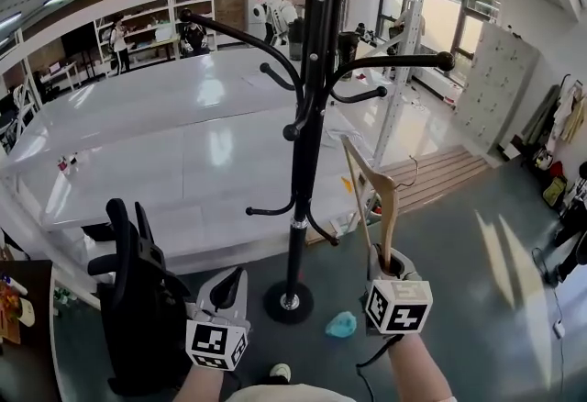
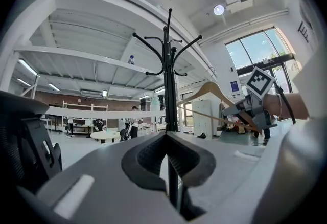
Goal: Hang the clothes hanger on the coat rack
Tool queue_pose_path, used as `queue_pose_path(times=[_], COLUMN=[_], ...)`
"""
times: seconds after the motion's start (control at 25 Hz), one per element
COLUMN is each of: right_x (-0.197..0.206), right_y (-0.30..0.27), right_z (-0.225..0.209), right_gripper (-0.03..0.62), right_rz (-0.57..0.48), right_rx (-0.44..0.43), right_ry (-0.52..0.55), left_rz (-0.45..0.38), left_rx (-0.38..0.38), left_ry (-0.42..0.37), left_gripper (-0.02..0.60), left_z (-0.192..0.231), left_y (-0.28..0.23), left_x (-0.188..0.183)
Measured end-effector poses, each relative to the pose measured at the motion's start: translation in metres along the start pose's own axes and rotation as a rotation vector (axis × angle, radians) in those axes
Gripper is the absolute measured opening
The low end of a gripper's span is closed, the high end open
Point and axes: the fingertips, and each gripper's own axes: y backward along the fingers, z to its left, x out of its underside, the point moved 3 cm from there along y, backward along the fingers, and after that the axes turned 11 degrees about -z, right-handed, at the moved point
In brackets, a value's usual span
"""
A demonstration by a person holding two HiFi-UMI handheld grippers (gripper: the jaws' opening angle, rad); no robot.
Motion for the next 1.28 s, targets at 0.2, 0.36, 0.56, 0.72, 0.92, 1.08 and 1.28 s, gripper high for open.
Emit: queue_pose_path(times=[0.2, 0.36, 0.56, 0.72, 0.92, 1.08, 1.28], right_x=[-0.044, -0.068, -0.077, -0.077, -0.068, -0.057, -0.041], right_y=[-0.033, -0.055, -0.081, -0.102, -0.124, -0.135, -0.144], right_z=[0.000, 0.007, 0.017, 0.025, 0.031, 0.036, 0.036], right_gripper=[0.028, 0.028, 0.028, 0.028, 0.028, 0.028, 0.028], right_rz=[-0.030, -0.034, -0.011, 0.018, 0.052, 0.077, 0.127], right_rx=[-0.007, -0.020, -0.039, -0.057, -0.071, -0.079, -0.087], right_ry=[0.019, 0.055, 0.067, 0.098, 0.109, 0.102, 0.056], left_rz=[0.016, 0.011, 0.012, 0.026, 0.045, 0.050, 0.059], left_rx=[0.007, 0.020, 0.023, 0.015, 0.002, -0.009, -0.016], left_ry=[0.009, 0.009, 0.010, 0.016, 0.029, 0.031, 0.031], left_gripper=[0.000, 0.000, 0.000, 0.000, 0.000, 0.000, 0.000], left_z=[0.016, 0.023, 0.031, 0.036, 0.043, 0.047, 0.051], left_y=[-0.012, -0.019, -0.020, -0.022, -0.022, -0.020, -0.016], left_x=[0.011, 0.015, 0.018, 0.022, 0.031, 0.035, 0.037])
